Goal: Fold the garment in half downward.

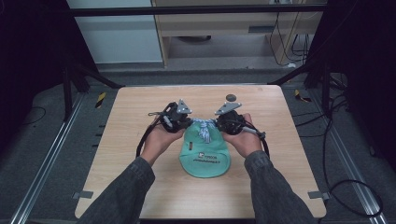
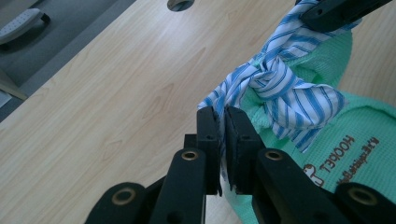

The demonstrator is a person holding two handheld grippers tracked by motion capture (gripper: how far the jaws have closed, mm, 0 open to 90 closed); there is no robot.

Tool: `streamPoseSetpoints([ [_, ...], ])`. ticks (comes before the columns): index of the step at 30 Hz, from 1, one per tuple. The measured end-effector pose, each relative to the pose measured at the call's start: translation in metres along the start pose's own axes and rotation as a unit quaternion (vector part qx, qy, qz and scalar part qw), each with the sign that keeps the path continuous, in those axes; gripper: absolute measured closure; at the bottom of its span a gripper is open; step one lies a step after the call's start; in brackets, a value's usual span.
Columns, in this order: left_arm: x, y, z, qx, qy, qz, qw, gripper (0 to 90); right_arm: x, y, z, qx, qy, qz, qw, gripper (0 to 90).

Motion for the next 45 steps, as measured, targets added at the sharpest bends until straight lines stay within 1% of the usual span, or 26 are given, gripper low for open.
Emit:
streamPoseSetpoints([
  [5,-0.010,-0.001,-0.009,0.000,-0.003,0.003,1.0000,84.7,0.008,0.000,-0.010,0.001,0.003,0.002,1.0000,83.2],
  [8,-0.014,-0.003,-0.013,0.000,-0.001,0.003,1.0000,84.6,0.013,-0.001,-0.014,-0.002,0.005,0.004,1.0000,83.1],
  [12,-0.015,-0.005,-0.015,0.000,-0.001,-0.001,1.0000,84.6,0.016,-0.002,-0.018,-0.001,0.006,0.006,1.0000,83.1],
  [17,-0.018,-0.003,-0.015,-0.006,-0.002,-0.001,1.0000,84.3,0.018,0.001,-0.021,-0.006,0.007,0.006,0.9999,83.0],
  [20,-0.016,-0.002,-0.011,-0.008,-0.001,-0.002,1.0000,84.6,0.016,0.003,-0.021,-0.007,0.005,0.006,0.9999,83.0],
  [24,-0.009,0.000,-0.004,-0.008,0.000,0.002,1.0000,84.9,0.012,0.006,-0.016,-0.012,0.002,0.002,0.9999,83.0],
  [25,-0.007,0.000,-0.002,-0.011,0.003,0.002,0.9999,85.0,0.011,0.007,-0.015,-0.012,0.001,0.001,0.9999,83.0],
  [27,-0.004,0.000,0.000,-0.010,0.004,0.000,0.9999,85.0,0.008,0.008,-0.012,-0.014,-0.002,0.001,0.9999,83.0],
  [30,0.000,0.002,0.006,-0.011,0.002,0.004,0.9999,85.1,0.004,0.010,-0.008,-0.016,-0.003,-0.003,0.9999,83.0],
  [31,0.002,0.004,0.010,-0.015,0.003,0.005,0.9999,85.0,0.002,0.010,-0.007,-0.016,-0.004,-0.004,0.9999,83.0],
  [33,0.003,0.007,0.012,-0.014,0.002,0.005,0.9999,85.1,-0.001,0.012,-0.003,-0.019,-0.008,-0.004,0.9998,83.0],
  [36,-0.002,0.010,0.013,-0.018,-0.005,0.007,0.9998,84.9,-0.002,0.015,-0.004,-0.022,-0.007,-0.008,0.9997,83.0],
  [39,-0.009,0.010,0.009,-0.018,-0.010,0.009,0.9997,84.6,0.000,0.017,-0.009,-0.022,-0.007,-0.007,0.9997,82.7],
  [42,-0.017,0.008,0.003,-0.016,-0.016,0.008,0.9997,84.4,0.005,0.016,-0.016,-0.021,-0.006,-0.005,0.9998,82.5],
  [45,-0.022,0.005,-0.003,-0.015,-0.017,0.007,0.9997,84.3,0.011,0.013,-0.024,-0.019,-0.002,-0.003,0.9998,82.3],
])
Point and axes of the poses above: each handheld gripper's, and its own axes: y roughly backward along the jaws, z roughly out of its top, x roughly to its left, the point moved 7 cm from there along -y, roughly forward along the jaws, and after that the axes turned 13 degrees about x, right-handed, at the moved point
